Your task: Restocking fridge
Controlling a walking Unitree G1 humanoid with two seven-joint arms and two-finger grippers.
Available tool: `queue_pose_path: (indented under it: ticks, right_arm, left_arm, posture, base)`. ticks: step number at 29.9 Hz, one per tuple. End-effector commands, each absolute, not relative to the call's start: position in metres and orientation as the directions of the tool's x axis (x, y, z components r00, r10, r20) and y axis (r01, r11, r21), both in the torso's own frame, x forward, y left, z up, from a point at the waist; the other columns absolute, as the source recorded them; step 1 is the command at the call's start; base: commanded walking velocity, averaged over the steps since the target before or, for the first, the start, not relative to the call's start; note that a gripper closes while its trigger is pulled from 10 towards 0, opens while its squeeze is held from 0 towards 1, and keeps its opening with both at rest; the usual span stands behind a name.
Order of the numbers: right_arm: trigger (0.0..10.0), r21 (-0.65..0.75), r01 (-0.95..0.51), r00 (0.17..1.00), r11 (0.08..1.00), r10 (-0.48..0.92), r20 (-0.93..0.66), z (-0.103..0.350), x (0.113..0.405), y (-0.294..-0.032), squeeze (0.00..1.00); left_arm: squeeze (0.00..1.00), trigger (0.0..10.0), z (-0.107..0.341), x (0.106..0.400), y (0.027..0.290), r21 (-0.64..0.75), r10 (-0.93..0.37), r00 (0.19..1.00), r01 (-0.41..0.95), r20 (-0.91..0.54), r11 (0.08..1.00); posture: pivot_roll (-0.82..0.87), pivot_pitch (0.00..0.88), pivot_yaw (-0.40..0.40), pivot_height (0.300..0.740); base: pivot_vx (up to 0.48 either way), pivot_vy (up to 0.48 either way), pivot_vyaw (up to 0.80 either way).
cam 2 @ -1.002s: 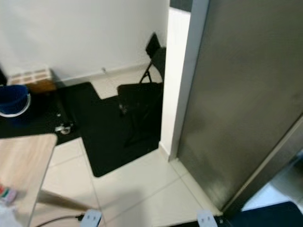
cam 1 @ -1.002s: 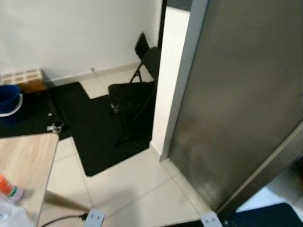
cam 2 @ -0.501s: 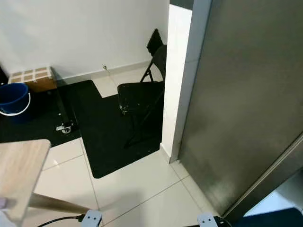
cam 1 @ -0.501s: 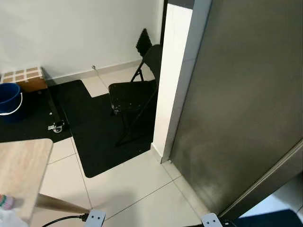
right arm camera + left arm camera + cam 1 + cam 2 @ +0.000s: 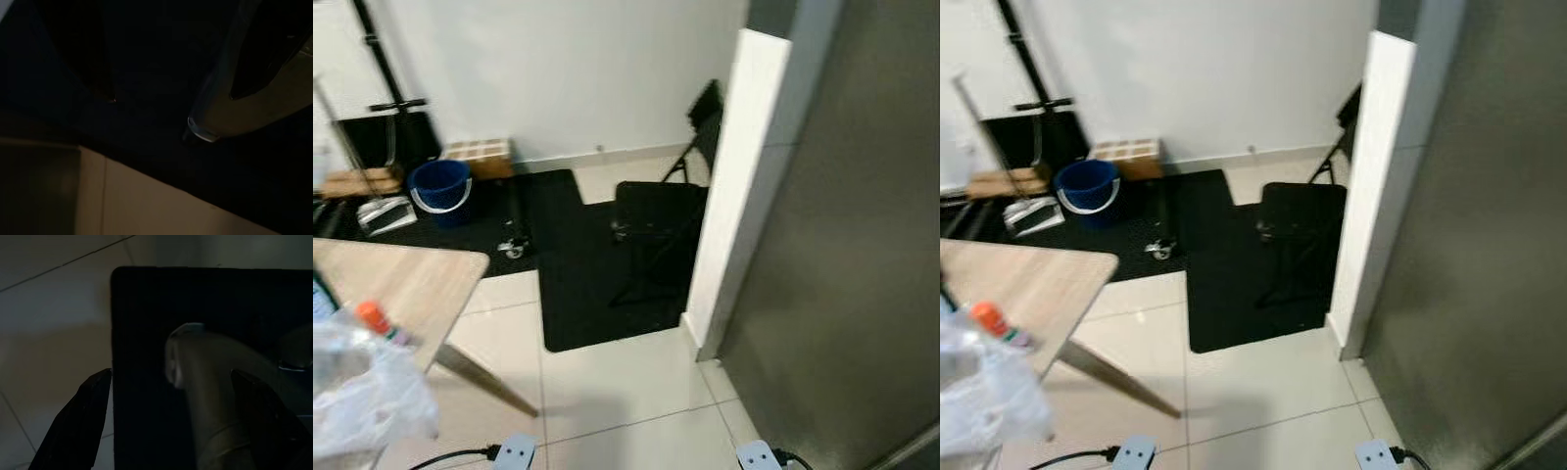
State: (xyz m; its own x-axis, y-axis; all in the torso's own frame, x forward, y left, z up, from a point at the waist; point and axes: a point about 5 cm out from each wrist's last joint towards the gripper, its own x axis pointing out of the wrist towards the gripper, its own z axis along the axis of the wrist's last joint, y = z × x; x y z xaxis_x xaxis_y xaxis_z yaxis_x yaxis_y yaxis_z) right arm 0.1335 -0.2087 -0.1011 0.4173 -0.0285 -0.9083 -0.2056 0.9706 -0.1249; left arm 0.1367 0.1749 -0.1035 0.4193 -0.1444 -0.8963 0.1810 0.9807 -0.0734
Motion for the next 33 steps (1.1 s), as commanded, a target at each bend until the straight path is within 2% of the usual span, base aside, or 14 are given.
queue_pose_path:
  ticks: [1,7,33]
  right_arm:
    - [10.0,-0.099,-0.218,0.390,0.971,-0.007,-0.921,-0.1047,0.1261,-0.2022,0.00]
    - [10.0,-0.101,-0.218,0.390,0.971,-0.008,-0.921,-0.1048,0.1258,-0.2021,0.00]
    - [10.0,-0.102,-0.231,0.392,0.968,-0.003,-0.920,-0.1035,0.1282,-0.2055,0.00]
  left_arm:
    - [0.00,10.0,-0.1039,0.1345,0.1805,-0.060,-0.127,0.408,0.174,-0.904,0.983]
    - [0.00,10.0,-0.1038,0.1349,0.1801,-0.061,-0.129,0.407,0.177,-0.904,0.982]
    - [0.00,10.0,-0.1045,0.1345,0.1752,-0.069,-0.142,0.398,0.191,-0.906,0.979]
  posture:
    - [0.02,0.000,0.021,0.740]
    - [0.02,0.000,0.021,0.740]
    - [0.02,0.000,0.011,0.740]
  base:
    - [0.000,0.000,0.46]
    - [0.000,0.000,0.00]
    - [0.000,0.000,0.79]
